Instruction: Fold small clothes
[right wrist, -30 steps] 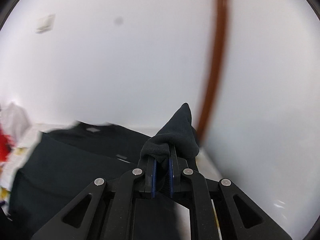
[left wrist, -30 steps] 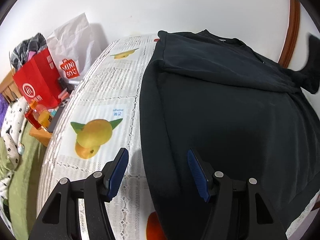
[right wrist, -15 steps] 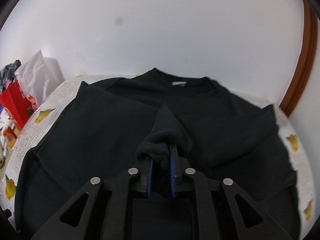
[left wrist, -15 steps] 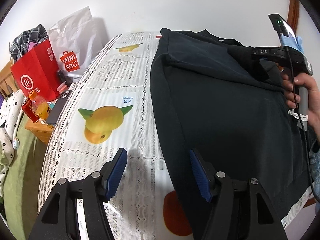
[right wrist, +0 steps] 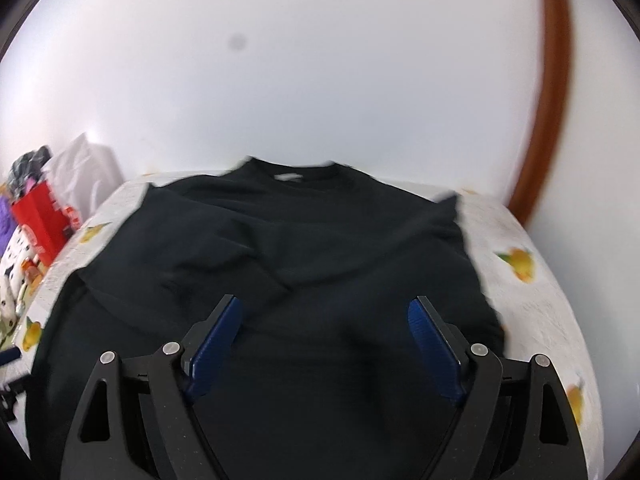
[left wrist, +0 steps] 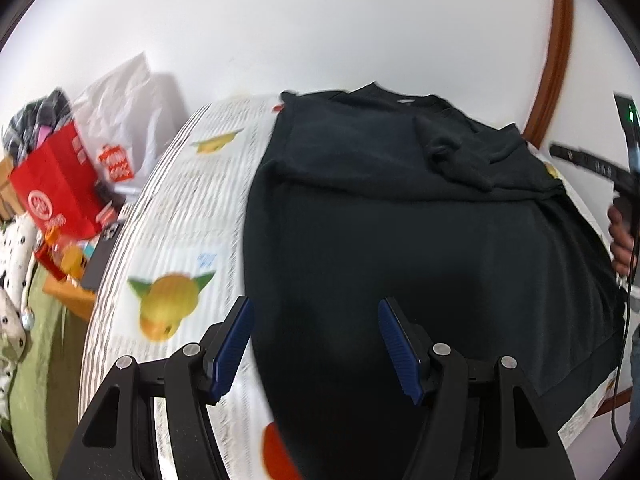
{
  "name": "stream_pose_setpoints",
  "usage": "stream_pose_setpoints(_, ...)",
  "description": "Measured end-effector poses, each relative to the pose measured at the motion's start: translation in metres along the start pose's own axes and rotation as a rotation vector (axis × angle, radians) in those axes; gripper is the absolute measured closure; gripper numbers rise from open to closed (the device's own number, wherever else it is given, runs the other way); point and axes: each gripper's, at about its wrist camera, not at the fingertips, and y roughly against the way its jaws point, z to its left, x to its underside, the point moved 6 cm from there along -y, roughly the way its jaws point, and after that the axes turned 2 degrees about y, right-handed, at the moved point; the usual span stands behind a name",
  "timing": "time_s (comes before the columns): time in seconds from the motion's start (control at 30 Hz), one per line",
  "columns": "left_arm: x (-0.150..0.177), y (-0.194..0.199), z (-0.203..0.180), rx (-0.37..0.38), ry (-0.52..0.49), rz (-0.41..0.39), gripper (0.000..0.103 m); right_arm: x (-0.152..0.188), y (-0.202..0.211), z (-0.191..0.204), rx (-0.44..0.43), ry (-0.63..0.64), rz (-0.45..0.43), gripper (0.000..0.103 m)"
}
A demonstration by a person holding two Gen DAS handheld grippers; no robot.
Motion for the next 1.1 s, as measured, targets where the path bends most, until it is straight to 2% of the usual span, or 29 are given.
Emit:
stream_pose_setpoints(0.13,-0.019,-0.003,-0.034,0.01,-0.059,-0.018,0.041,0.018,0.005,-0.052,0.084,-0.035,0.014,0.02)
stream_pose_setpoints(0.2,-0.028,-0.007,-0.053,0.017,-0.089,-0.014,0.041,0.025,0.004,-0.07,0.094,-0.06,0.03,0.028)
stream_pose_setpoints(0.33,-0.052,-0.023,-0.097,0.032,-0.162,-0.009,0.041,0.041,0.003,-0.097,0.131,-0.078,0.052,0.036)
stream_pose_setpoints(0.4,-0.065,-0.034,-0.12,0.043,-0.197,-0.007,0.041,0.052,-0.003,-0.104,0.114,-0.089,0.087,0.042)
stream_pose_setpoints(0.47,-0.075,-0.046,-0.143,0.051,-0.23,-0.009,0.041,0.064,-0.01,-0.104,0.081,-0.123,0.122,0.044)
stream_pose_setpoints(0.53,-0.085,-0.063,-0.165,0.049,-0.26,0.006,0.041,0.075,-0.019,-0.094,0.045,-0.091,0.159,0.048)
stream_pose_setpoints(0.63,-0.094,-0.085,-0.192,0.057,-0.304,0.012,0.041,0.087,-0.025,-0.085,0.101,-0.012,0.166,0.05)
stream_pose_setpoints(0.73,-0.103,-0.107,-0.212,0.028,-0.339,0.012,0.041,0.096,-0.031,-0.083,0.084,-0.002,0.182,0.05)
stream_pose_setpoints(0.83,-0.107,-0.123,-0.226,0.021,-0.37,0.019,0.041,0.1,-0.035,-0.087,0.055,-0.039,0.193,0.05)
stream_pose_setpoints(1.0,-0.105,-0.153,-0.235,-0.035,-0.394,0.048,0.041,0.103,-0.039,-0.084,0.077,-0.019,0.209,0.05)
stream_pose_setpoints(1.1,-0.106,-0.159,-0.237,-0.061,-0.404,0.019,0.042,0.104,-0.04,-0.083,0.087,-0.009,0.209,0.049)
